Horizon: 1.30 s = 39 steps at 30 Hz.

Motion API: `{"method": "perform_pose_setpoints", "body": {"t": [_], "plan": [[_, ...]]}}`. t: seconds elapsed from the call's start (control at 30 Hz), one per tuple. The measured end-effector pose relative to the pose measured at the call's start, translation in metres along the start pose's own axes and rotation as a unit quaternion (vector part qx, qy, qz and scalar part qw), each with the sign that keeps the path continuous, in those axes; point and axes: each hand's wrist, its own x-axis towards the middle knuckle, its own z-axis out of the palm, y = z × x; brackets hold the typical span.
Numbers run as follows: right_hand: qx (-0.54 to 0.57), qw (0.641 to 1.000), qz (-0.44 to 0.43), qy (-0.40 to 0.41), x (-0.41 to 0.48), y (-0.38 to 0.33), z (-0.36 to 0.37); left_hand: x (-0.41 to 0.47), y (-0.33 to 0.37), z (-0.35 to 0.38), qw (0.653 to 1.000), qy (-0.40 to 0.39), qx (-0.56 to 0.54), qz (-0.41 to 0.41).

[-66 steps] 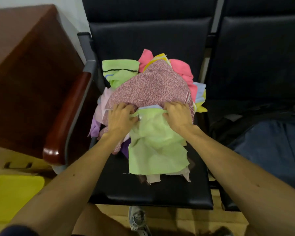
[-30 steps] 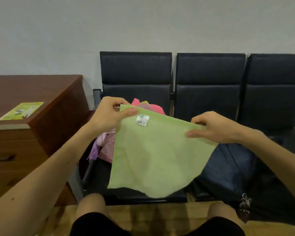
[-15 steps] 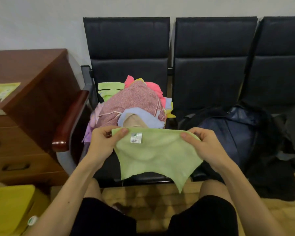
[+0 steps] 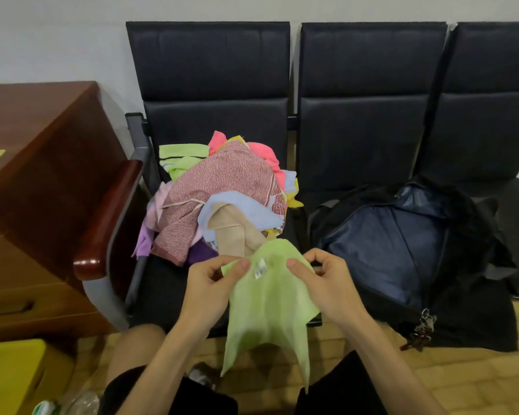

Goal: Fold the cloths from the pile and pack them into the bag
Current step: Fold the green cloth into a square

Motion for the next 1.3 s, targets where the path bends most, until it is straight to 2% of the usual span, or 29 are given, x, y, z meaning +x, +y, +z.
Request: {"method": "perform_pose_setpoints", "body": {"t": [0.2,0.53,0.63,0.73,0.83,0.9,1.0,1.2,1.3], "plan": [[0.004,1.000,0.006,-0.019,-0.003,-0.003,0.014,-0.008,-0.006,0.018,0.997,-0.075,0.001,0.011],[-0.013,0.999,0.047,0.019,0.000,-0.006,0.028,-0.010,-0.012,0.016,0.992,-0.087,0.086,0.034],[0.019,0.997,0.077,0.027,0.001,-0.008,0.030,-0.012,-0.012,0.012,0.988,-0.098,0.107,0.057],[0.098,0.987,0.127,0.011,0.000,-0.017,0.030,-0.016,-0.014,0.009,0.977,-0.127,0.152,0.082],[0.156,0.972,0.173,-0.032,0.000,-0.022,0.030,-0.012,-0.019,0.009,0.967,-0.098,0.201,0.124],[0.144,0.970,0.188,-0.056,0.001,-0.021,0.029,-0.008,-0.022,0.007,0.968,-0.067,0.194,0.145],[0.103,0.973,0.193,-0.069,0.001,-0.017,0.027,-0.001,-0.021,0.002,0.979,-0.058,0.151,0.123],[0.049,0.980,0.190,-0.043,0.000,0.008,0.016,0.016,-0.005,-0.007,0.981,-0.127,0.113,0.092],[0.065,0.981,0.157,-0.090,0.001,0.018,0.008,0.023,0.007,-0.013,0.974,-0.168,0.119,0.095]]}}
